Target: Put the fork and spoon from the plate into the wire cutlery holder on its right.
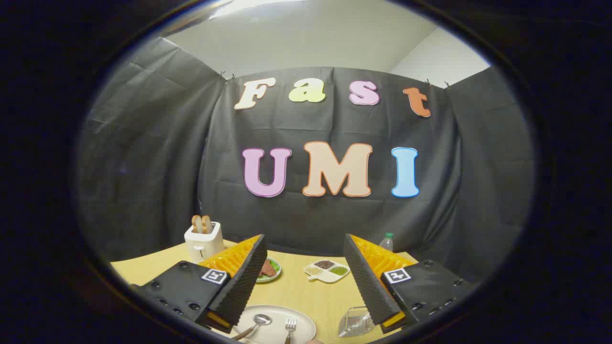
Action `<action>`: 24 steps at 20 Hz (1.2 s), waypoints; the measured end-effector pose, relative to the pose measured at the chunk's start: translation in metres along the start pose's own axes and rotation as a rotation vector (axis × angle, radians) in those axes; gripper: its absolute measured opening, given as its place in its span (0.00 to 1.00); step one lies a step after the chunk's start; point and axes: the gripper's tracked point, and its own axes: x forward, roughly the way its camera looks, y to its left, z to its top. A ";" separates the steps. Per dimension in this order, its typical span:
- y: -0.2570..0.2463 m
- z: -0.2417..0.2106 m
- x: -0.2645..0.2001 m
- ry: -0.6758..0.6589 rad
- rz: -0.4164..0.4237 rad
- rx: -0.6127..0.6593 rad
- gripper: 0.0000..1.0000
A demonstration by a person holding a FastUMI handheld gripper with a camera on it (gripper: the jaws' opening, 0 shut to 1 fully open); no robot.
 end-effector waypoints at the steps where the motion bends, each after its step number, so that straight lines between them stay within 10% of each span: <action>1: 0.001 0.001 0.000 0.000 0.002 -0.001 1.00; 24: -0.019 -0.008 -0.018 0.018 -0.052 0.026 1.00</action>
